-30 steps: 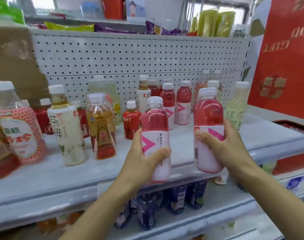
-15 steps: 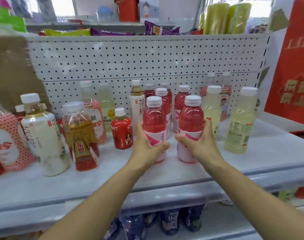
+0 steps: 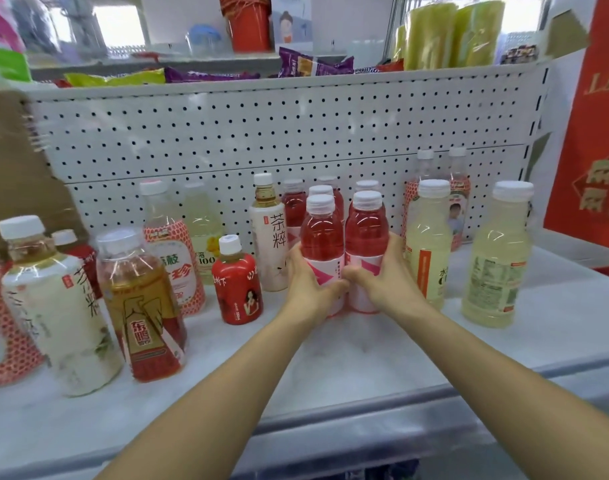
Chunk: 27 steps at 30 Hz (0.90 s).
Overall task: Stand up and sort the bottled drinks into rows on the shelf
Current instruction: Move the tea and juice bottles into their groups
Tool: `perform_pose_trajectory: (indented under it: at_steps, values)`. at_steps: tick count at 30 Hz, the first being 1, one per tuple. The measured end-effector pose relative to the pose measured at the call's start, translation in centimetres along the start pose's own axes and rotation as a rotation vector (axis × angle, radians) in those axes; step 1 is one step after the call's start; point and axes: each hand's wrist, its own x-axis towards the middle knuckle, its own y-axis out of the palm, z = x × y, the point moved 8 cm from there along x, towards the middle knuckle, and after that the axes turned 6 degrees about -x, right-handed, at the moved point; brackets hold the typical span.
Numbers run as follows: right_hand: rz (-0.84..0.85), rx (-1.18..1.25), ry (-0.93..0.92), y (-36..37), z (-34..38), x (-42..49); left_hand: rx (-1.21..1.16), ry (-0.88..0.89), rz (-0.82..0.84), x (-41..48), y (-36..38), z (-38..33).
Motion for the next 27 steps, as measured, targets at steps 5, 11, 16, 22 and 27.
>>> perform_pose_trajectory:
  at_steps: [5, 11, 16, 22, 27]
  values:
    - [0.045, -0.06, 0.005, 0.1, -0.3, 0.4, 0.054, -0.019, 0.01, 0.2, -0.1, -0.3]
    - [0.017, -0.157, -0.202, -3.6, 0.5, -3.4, 0.144, 0.119, 0.009, -4.8, 0.0, -4.7]
    - [-0.285, -0.145, -0.375, -11.8, -0.1, -6.1, 0.152, 0.263, 0.106, -8.2, 5.6, -8.6]
    - [-0.356, -0.004, -0.098, -18.5, -5.1, -3.9, 0.093, 0.179, 0.1, -4.1, 13.0, -8.3]
    - [0.04, 0.168, 0.093, -15.8, -7.8, -0.4, 0.029, 0.094, -0.008, -0.6, 15.2, -7.6]
